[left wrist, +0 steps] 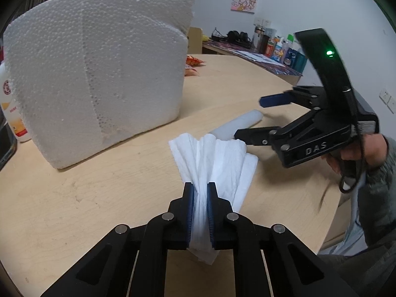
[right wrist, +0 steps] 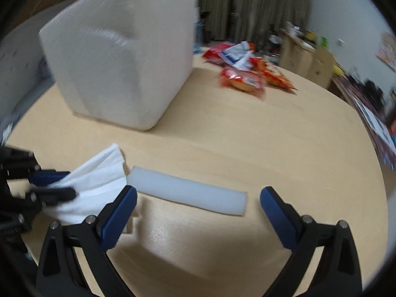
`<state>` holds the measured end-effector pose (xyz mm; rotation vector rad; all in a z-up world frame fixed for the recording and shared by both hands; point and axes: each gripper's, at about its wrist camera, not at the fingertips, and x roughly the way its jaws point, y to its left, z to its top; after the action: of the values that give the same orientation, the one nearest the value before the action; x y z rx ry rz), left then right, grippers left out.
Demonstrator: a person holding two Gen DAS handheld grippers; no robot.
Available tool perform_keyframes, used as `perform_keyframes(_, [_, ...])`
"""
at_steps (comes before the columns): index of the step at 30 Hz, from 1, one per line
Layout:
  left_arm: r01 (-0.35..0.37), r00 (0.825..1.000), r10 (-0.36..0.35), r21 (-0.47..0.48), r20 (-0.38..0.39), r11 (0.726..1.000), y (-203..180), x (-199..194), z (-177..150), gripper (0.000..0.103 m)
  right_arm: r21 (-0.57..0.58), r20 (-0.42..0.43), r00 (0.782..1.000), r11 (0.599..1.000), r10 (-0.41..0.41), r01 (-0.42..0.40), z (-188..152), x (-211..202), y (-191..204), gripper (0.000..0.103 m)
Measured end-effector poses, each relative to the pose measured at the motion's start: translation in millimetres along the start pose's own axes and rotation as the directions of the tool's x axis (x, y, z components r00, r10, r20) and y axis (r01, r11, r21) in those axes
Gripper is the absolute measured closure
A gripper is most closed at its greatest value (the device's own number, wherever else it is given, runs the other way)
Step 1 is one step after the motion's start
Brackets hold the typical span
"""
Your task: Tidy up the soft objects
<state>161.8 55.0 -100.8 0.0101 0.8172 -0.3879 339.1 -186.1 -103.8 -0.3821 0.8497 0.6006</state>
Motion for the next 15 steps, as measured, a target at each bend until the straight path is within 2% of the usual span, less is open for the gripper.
perform_keyframes(4, [0.021, 1.000, -0.021, -0.003, -0.009, 1.000, 2.0, 0.1, -0.3, 0.092, -0.082, -0.048, 0.998, 0.996, 0.039, -0.043, 0.4, 5.9, -6.0, 0.002])
perform_keyframes(6, [0.023, 1.000, -0.023, -0.002, -0.012, 1.000, 2.2, 0.0, -0.6, 0.092, -0.117, -0.069, 0.996, 0.991, 0.052, -0.060, 1.6, 8.4, -9.6, 0.009])
perform_keyframes(8, [0.019, 1.000, -0.019, 0.002, -0.012, 1.000, 0.5, -0.1, -1.0, 0.092, -0.122, -0.079, 0.994, 0.988, 0.082, -0.091, 2.8, 8.9, -13.3, 0.023])
perform_keyframes(15, [0.024, 1.000, -0.024, -0.006, -0.015, 1.000, -0.3, 2.0, 0.2, 0.092, -0.165, -0.110, 0.980, 0.969, 0.167, -0.183, 7.7, 14.1, -16.8, 0.028])
